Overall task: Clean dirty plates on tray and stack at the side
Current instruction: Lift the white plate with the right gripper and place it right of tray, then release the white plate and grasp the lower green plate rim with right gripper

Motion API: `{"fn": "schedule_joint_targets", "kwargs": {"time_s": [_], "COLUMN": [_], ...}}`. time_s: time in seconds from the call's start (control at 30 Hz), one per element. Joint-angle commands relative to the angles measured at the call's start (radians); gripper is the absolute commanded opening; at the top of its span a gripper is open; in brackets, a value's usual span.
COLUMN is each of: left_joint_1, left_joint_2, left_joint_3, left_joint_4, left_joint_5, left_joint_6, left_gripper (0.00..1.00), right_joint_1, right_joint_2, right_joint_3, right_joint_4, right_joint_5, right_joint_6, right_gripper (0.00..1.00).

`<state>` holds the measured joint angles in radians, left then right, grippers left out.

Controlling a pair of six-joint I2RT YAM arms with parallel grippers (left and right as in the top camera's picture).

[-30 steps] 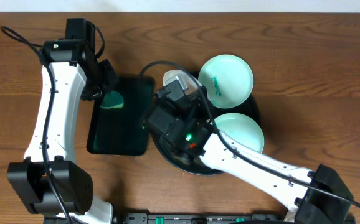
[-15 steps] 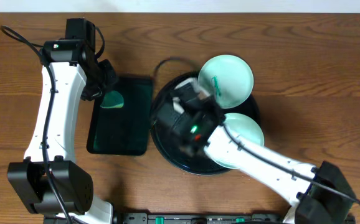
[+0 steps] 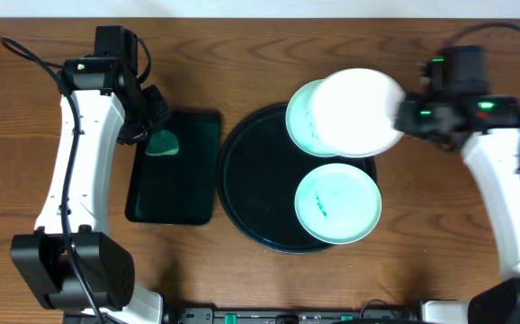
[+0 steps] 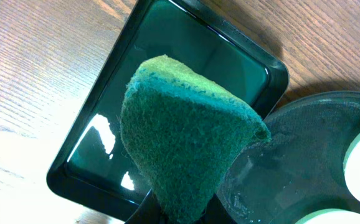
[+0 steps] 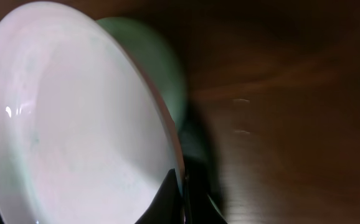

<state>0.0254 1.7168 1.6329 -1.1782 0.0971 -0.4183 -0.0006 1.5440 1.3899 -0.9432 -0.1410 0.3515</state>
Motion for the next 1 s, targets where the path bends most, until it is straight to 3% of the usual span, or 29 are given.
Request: {"fn": "schedule_joint_targets", "kwargs": {"time_s": [0.0,0.23,0.3,0.57,0.6,0.63,0.7,0.83,0.97], "left_joint_1": [0.002,0.002,0.002,0.002,0.002,0.002,0.002,0.002,0.002], "left_joint_2": [0.002,0.002,0.002,0.002,0.002,0.002,0.002,0.002,0.002], "left_joint_3": [-0.006,-0.006,-0.006,-0.006,-0.006,-0.006,-0.006,-0.006,-0.006], "left_joint_4": [-0.003,-0.003,-0.003,-0.002,-0.002,-0.002,0.005,0.009,0.009], "left_joint_5": [-0.020,-0.020,-0.020,-0.020,-0.020,-0.020,-0.020,-0.020,-0.020], "left_joint_6": [-0.002,-0.002,-0.002,-0.002,-0.002,-0.002,-0.002,-0.002,-0.002], "left_gripper": [0.07,0.08,0.07,0.07,0.08,0.07,0.08,0.07,0.07], "right_joint_1": [-0.169,-0.361,-0.393,-0.400,-0.400,-0.400,-0.400,-0.393,-0.375], "right_joint_2": [-0.001,0.001,0.001,0.002,0.005,0.008,0.016,0.016,0.015], "right_joint_3": [-0.034,-0.250,-0.369,-0.611,-0.626,-0.634,-0.635,-0.603,-0.485], "right_joint_4": [-0.018,0.139,0.274,0.636,0.667,0.686,0.705,0.650,0.423], "right_joint_5": [-0.023,-0.024,-0.023,0.032,0.032,0.035,0.039,-0.008,-0.082], "right_joint_6": [-0.058,-0.049,-0.049,0.000,-0.001,-0.001,-0.001,-0.035,-0.069], "right_gripper": [0.01,0.01,0.01,0.01,0.02,0.09,0.29,0.35,0.37]}}
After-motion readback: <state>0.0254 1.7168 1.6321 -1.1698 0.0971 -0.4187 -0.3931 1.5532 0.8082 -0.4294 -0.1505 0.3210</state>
